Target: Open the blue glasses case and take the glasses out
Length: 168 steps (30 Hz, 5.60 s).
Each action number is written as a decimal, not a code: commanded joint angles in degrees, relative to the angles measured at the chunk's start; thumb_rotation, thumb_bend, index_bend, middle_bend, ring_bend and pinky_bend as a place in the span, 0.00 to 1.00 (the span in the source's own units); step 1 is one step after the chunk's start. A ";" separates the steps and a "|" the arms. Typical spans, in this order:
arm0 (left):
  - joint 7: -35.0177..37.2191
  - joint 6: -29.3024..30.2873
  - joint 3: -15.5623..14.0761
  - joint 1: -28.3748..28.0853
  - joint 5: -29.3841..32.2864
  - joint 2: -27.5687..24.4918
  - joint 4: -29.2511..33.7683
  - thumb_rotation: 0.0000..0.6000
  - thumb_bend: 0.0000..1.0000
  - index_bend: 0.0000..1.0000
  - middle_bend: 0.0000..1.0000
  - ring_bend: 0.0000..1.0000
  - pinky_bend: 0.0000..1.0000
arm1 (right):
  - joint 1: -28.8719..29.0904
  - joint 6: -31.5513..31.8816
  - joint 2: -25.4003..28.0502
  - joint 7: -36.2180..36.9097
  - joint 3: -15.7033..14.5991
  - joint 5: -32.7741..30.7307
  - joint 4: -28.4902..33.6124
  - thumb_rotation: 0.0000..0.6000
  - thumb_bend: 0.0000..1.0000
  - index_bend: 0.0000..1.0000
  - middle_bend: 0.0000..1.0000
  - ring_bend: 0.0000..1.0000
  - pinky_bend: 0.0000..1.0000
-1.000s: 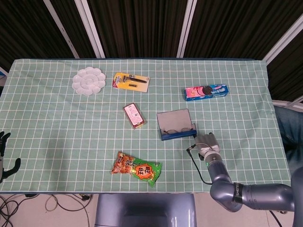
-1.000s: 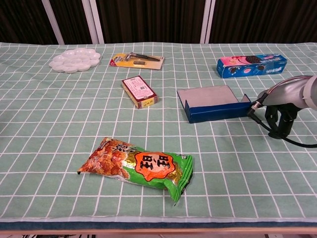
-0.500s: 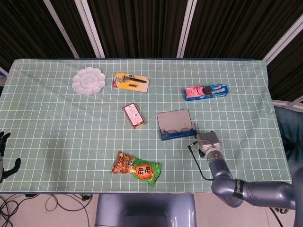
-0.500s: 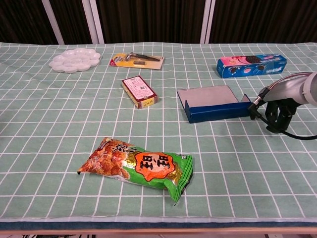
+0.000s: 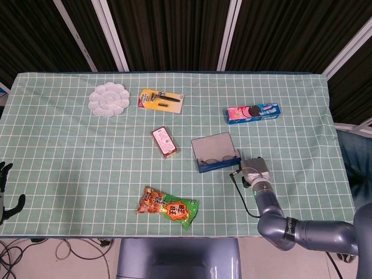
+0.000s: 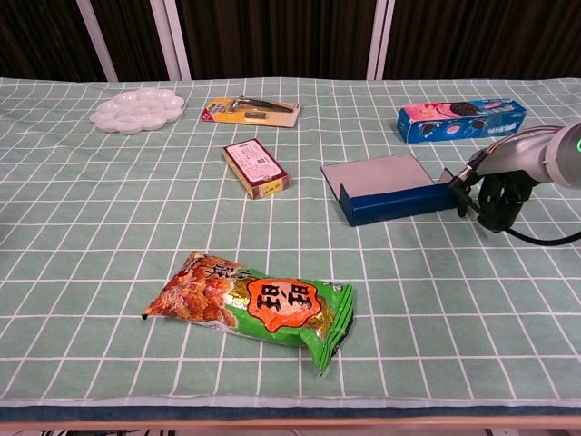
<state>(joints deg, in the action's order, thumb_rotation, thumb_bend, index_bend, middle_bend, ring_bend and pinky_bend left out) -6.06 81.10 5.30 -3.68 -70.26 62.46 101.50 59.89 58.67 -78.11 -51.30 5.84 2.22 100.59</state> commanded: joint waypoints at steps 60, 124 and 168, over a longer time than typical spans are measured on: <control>0.26 -0.29 -0.02 0.00 0.23 -0.21 -0.05 1.00 0.39 0.07 0.00 0.00 0.00 | 7.65 -7.09 -14.08 -1.20 6.54 -2.37 -26.68 1.00 0.71 0.01 0.52 0.28 0.17; -0.25 -0.23 -0.07 0.05 0.63 -0.16 0.23 1.00 0.39 0.07 0.00 0.00 0.00 | -2.80 9.42 -5.56 4.97 0.81 26.55 -1.73 1.00 0.22 0.09 0.04 0.01 0.17; -0.78 -0.62 0.13 -0.15 1.63 -0.23 0.59 1.00 0.39 0.07 0.00 0.00 0.00 | -4.49 7.55 -10.59 1.37 0.44 27.11 -3.04 1.00 0.22 0.29 0.00 0.00 0.17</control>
<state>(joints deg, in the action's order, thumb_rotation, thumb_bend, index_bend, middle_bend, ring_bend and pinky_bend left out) -6.85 80.48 5.43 -3.83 -68.64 62.23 102.08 55.47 66.30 -88.74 -49.98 6.34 29.31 97.55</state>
